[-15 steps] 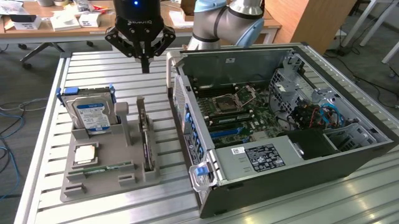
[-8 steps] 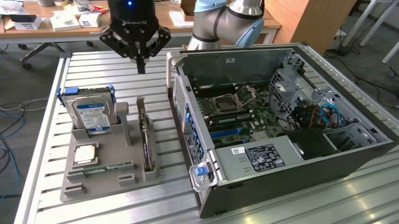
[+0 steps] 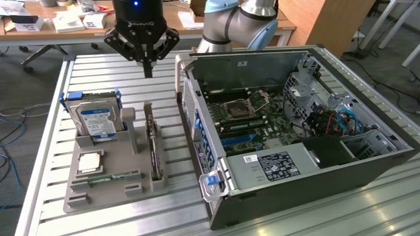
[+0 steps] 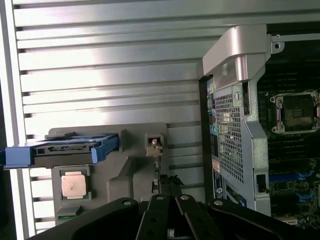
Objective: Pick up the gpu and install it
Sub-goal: 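Reach for the gpu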
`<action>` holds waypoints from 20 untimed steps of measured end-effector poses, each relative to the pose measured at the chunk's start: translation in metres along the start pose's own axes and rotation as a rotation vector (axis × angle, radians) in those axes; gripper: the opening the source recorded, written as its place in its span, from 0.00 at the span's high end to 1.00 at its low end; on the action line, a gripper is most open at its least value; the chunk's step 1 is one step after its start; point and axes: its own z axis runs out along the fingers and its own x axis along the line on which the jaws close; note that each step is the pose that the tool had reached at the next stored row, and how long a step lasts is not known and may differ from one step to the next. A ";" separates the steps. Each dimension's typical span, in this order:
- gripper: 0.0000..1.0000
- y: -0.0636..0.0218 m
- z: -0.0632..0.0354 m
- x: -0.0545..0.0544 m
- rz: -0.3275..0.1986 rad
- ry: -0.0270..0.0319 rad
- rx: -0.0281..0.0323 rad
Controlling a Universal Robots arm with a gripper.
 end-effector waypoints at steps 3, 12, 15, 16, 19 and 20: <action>0.89 -0.0010 0.0000 0.000 0.000 0.0000 -0.0001; 0.89 -0.0123 -0.0006 0.001 0.000 0.0001 0.0001; 0.89 -0.0169 -0.0008 0.002 0.000 0.0000 -0.0001; 0.89 -0.0185 -0.0008 0.002 0.000 0.0000 -0.0001; 0.89 -0.0235 -0.0011 0.003 0.000 0.0001 0.0000; 0.89 -0.0254 -0.0012 0.004 0.000 0.0000 0.0000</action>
